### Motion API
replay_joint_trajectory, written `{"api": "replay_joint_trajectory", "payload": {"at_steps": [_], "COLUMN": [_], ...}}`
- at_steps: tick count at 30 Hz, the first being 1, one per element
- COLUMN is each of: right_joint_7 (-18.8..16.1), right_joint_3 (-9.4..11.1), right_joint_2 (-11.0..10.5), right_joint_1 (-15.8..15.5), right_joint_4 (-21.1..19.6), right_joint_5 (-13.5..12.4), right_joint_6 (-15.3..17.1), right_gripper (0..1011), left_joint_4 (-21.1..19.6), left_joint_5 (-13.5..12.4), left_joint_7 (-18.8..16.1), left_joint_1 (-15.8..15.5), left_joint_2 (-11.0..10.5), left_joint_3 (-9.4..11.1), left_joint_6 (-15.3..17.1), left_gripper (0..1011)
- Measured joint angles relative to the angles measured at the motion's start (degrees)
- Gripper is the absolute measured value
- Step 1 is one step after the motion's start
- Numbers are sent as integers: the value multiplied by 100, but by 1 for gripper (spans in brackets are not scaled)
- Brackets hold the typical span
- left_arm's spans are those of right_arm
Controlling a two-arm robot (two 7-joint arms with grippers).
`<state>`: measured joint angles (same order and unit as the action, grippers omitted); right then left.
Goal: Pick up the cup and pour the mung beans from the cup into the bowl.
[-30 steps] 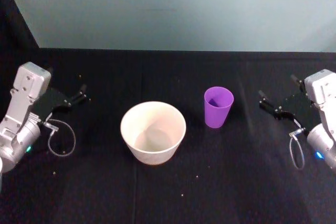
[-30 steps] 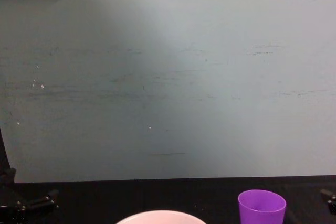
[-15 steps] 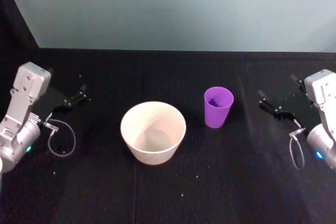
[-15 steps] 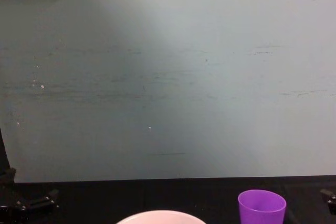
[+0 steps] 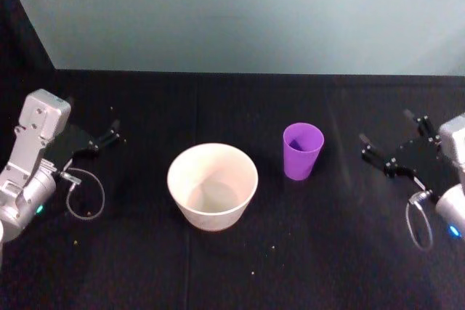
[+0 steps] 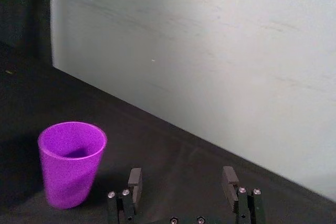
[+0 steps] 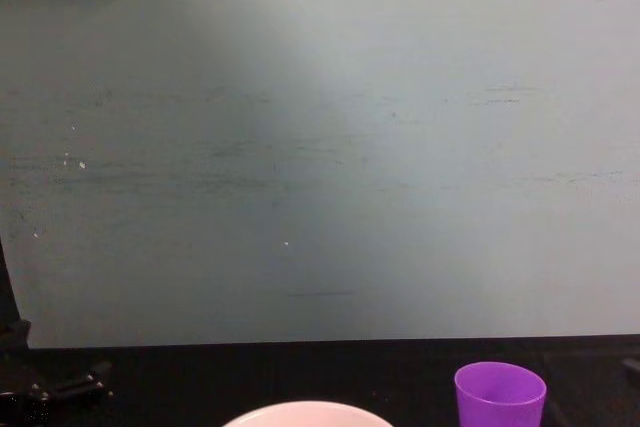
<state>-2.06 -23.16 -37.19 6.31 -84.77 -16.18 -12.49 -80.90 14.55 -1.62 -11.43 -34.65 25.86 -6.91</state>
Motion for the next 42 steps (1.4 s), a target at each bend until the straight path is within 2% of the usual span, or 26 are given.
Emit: {"api": "replay_joint_trajectory", "payload": {"at_steps": [6, 7, 11, 16, 23, 28, 42], "right_joint_7": [-745, -1001, -1546, -1963, -2459, -2598, -2594], "right_joint_3": [100, 92, 10, -117, -311, -363, -303], "right_joint_2": [-58, -51, 34, 213, 549, 773, 1309], "right_joint_1": [-228, -238, -177, 1, 343, 546, 1007], "right_joint_4": [102, 186, 425, 701, 1103, 1337, 1784], "right_joint_5": [-615, -762, -987, -1029, -961, -931, -826], "right_joint_6": [-335, -411, -537, -604, -698, -676, -356], "right_gripper": [1004, 1004, 1004, 1004, 1004, 1004, 1004], "left_joint_4": [0, 0, 0, 0, 0, 0, 0], "left_joint_5": [0, 0, 0, 0, 0, 0, 0], "left_joint_7": [0, 0, 0, 0, 0, 0, 0], "left_joint_1": [0, 0, 0, 0, 0, 0, 0], "left_joint_2": [0, 0, 0, 0, 0, 0, 0], "left_joint_3": [0, 0, 0, 0, 0, 0, 0], "left_joint_6": [0, 0, 0, 0, 0, 0, 0], "left_gripper": [1000, 1000, 1000, 1000, 1000, 1000, 1000]}}
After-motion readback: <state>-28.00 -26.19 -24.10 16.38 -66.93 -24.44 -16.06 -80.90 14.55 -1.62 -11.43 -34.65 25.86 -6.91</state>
